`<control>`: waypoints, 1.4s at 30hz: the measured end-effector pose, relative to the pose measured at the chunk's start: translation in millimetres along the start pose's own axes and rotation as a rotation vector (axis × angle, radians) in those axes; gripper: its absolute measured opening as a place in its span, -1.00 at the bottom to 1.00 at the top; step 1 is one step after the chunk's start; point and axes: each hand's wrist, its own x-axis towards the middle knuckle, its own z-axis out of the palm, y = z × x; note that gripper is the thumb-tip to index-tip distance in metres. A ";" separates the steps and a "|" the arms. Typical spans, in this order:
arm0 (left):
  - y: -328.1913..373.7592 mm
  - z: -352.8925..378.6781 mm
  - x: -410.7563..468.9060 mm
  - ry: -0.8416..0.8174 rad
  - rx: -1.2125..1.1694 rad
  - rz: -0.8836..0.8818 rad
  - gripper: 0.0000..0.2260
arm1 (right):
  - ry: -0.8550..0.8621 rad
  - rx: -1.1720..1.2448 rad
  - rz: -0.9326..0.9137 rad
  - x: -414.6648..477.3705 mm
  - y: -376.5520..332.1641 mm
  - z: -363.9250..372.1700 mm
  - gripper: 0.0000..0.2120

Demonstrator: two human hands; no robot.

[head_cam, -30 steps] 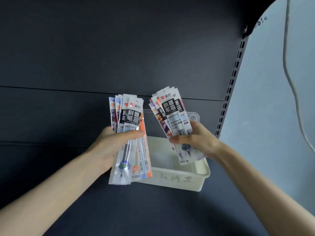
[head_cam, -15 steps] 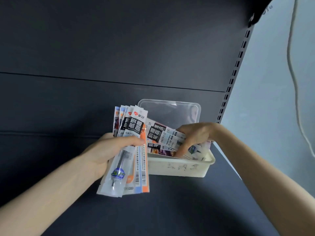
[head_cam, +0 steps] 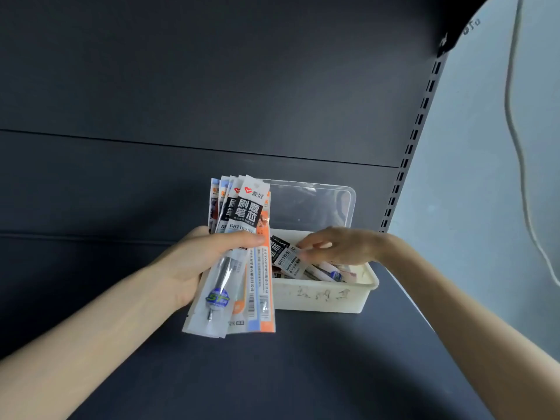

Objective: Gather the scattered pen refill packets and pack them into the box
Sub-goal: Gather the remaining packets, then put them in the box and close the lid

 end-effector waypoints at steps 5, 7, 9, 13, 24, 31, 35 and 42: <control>15.3 26.1 30.3 0.065 -0.100 0.060 -0.85 | 0.158 0.685 -0.226 -25.3 -13.0 1.8 -0.44; 19.6 40.4 34.2 0.043 -0.251 0.081 -0.83 | 0.094 0.707 -0.273 -33.8 -21.4 7.7 -0.54; 21.8 54.6 35.0 0.010 -0.407 0.109 -0.83 | 0.132 0.691 -0.288 -36.3 -27.3 11.5 -0.70; 21.6 73.4 42.3 0.008 -0.500 0.146 -0.73 | 0.227 0.792 -0.313 -33.9 -26.7 10.2 -0.74; 26.5 41.5 54.1 -0.044 -0.532 0.243 -0.70 | 0.194 0.776 -0.300 -19.0 -19.4 9.0 -0.91; 25.3 45.4 59.9 0.037 -0.561 0.292 -0.84 | 0.163 0.747 -0.285 -14.9 -19.9 9.5 -0.91; 19.1 51.3 60.5 -0.036 -0.551 0.263 -0.90 | 0.178 0.780 -0.280 -13.5 -19.8 15.4 -0.85; 28.0 60.5 64.7 0.205 -0.482 0.271 -0.95 | 0.369 0.872 -0.241 -15.2 -28.5 24.1 -0.48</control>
